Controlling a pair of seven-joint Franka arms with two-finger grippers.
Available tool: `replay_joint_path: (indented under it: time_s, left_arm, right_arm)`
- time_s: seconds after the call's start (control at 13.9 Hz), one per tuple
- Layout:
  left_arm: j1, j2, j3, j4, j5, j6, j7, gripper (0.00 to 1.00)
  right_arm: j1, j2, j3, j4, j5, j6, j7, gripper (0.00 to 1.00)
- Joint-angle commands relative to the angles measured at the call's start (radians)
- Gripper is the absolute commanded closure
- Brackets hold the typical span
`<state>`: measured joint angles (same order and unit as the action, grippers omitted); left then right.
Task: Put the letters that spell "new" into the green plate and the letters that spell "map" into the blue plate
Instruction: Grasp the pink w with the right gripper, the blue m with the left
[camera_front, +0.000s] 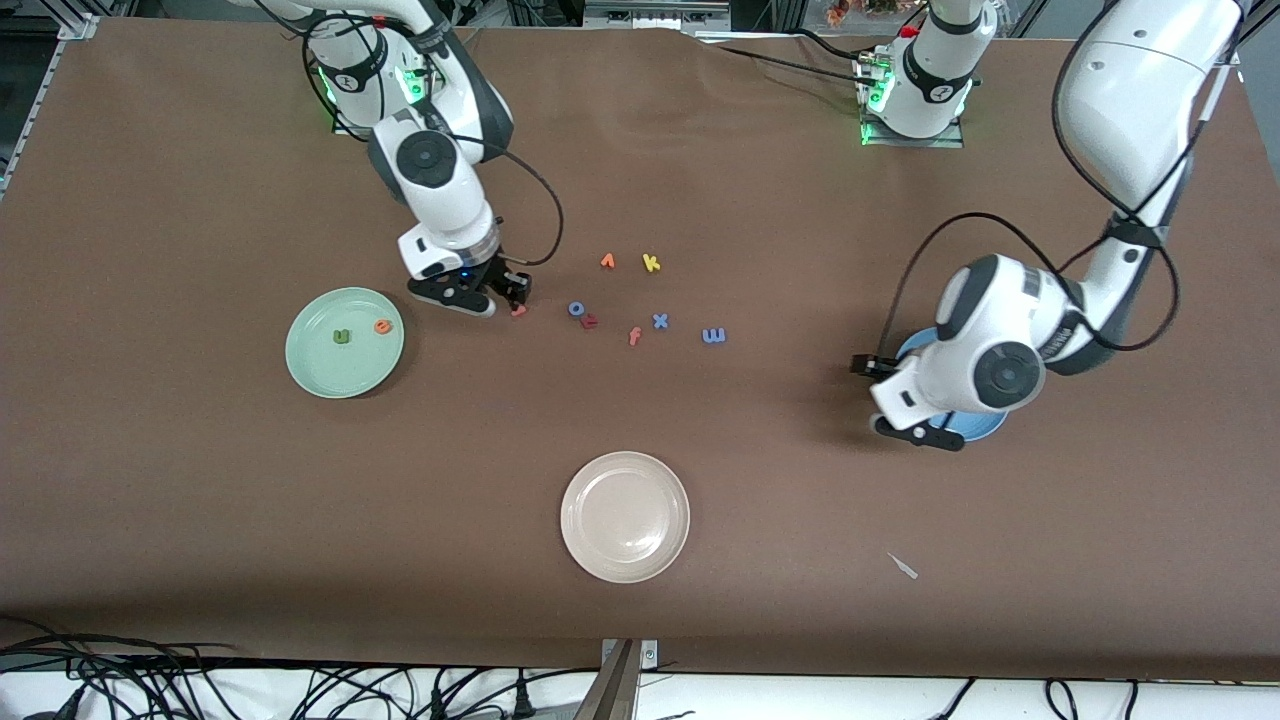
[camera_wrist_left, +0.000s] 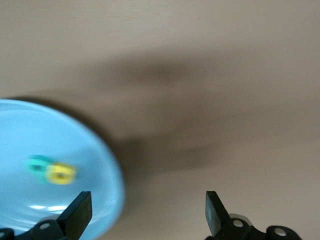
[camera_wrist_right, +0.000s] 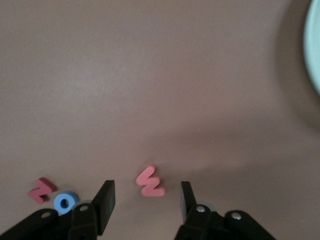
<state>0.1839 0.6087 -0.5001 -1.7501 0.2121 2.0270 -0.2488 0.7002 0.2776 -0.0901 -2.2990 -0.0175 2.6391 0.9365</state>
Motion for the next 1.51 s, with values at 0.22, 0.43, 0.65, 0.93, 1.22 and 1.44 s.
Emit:
replay_joint_path:
  time_s: [0.22,0.43,0.65,0.93,1.22,1.44]
  left_arm:
    - [-0.093,-0.041,-0.072,-0.160,-0.010,0.246,-0.404,0.00]
    - [-0.193,-0.009,-0.071,-0.158,0.079,0.304,-0.642,0.00]
    - [-0.264,0.042,-0.074,-0.152,0.223,0.351,-0.838,0.00]
    - [-0.327,0.086,-0.067,-0.149,0.292,0.387,-0.922,0.00]
    - [-0.330,0.098,-0.067,-0.144,0.351,0.389,-0.909,0.07]
    - [-0.333,0.098,-0.067,-0.144,0.357,0.386,-0.897,0.15]
  right_arm:
    - [0.024,0.057,-0.007,0.030,-0.012,-0.002,0.050,0.39]
    - [0.025,0.081,-0.007,0.027,-0.013,0.022,0.050,0.29]
    - [0.025,0.092,-0.005,0.027,-0.015,0.022,0.050,0.29]
    - [0.028,0.118,-0.005,0.024,-0.015,0.058,0.050,0.30]
    - [0.035,0.130,-0.005,0.021,-0.015,0.077,0.050,0.31]
    - [0.041,0.146,-0.005,0.018,-0.015,0.094,0.050,0.37]
